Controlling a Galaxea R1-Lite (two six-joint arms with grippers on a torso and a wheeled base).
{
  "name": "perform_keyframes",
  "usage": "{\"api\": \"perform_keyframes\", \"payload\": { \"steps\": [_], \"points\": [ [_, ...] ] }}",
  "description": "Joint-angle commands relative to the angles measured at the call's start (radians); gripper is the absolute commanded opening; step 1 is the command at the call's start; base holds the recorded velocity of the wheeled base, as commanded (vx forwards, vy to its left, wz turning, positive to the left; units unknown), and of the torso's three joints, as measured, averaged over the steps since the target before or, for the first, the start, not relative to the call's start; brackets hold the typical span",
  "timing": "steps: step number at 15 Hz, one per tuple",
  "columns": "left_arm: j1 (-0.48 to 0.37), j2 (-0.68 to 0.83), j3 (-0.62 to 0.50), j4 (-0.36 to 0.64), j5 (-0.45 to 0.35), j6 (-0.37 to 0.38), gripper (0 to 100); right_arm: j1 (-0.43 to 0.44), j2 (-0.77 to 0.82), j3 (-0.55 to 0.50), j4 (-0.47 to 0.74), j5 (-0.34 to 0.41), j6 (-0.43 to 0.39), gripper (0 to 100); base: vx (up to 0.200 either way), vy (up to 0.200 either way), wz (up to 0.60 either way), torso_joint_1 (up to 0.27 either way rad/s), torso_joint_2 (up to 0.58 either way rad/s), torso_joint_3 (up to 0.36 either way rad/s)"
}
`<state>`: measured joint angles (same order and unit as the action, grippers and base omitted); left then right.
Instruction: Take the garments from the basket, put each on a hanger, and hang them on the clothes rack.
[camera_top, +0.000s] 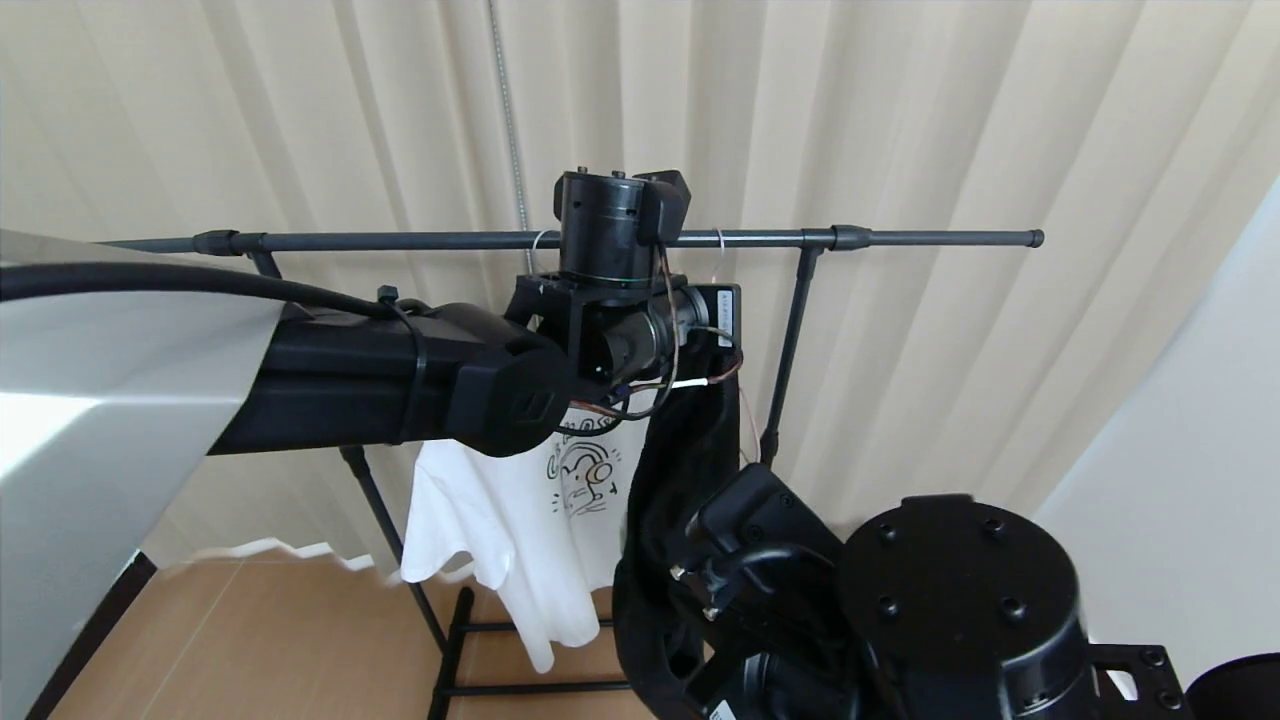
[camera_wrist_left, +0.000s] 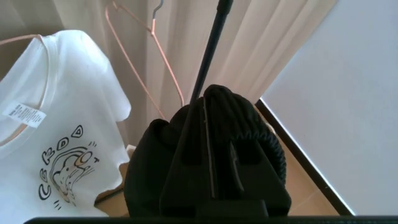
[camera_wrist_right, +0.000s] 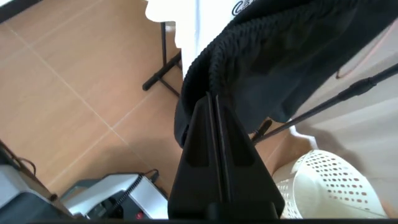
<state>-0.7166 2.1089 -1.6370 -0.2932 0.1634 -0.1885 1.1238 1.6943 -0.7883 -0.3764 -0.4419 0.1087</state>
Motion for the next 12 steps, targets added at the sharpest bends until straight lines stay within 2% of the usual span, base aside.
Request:
{"api": "perform_keyframes", "payload": {
  "steps": [1,5,7,8,12],
  "points": [
    [-0.001,0.042,-0.044,0.0,0.002,-0.005,0,0.001,0.035,-0.005,-0.001,-0.001,0.0,0,0.0,0.0,0.0,0.0,0.0,0.0],
    [0.008,0.042,-0.044,0.003,0.007,-0.012,0,-0.018,-0.011,0.008,0.016,-0.006,-0.023,0,0.0,0.0,0.0,0.0,0.0,0.0],
    [0.019,0.031,-0.03,0.005,0.008,-0.019,0,-0.067,-0.057,0.052,0.014,-0.003,-0.11,0,0.0,0.0,0.0,0.0,0.0,0.0],
    [0.031,0.014,-0.018,0.008,0.008,-0.019,0,-0.118,-0.094,0.083,0.016,0.005,-0.193,0,0.0,0.0,0.0,0.0,0.0,0.0],
    [0.068,-0.073,0.042,0.091,0.013,-0.02,0,-0.291,-0.096,0.08,0.002,0.003,-0.282,0,0.0,0.0,0.0,0.0,0.0,0.0]
  ]
}}
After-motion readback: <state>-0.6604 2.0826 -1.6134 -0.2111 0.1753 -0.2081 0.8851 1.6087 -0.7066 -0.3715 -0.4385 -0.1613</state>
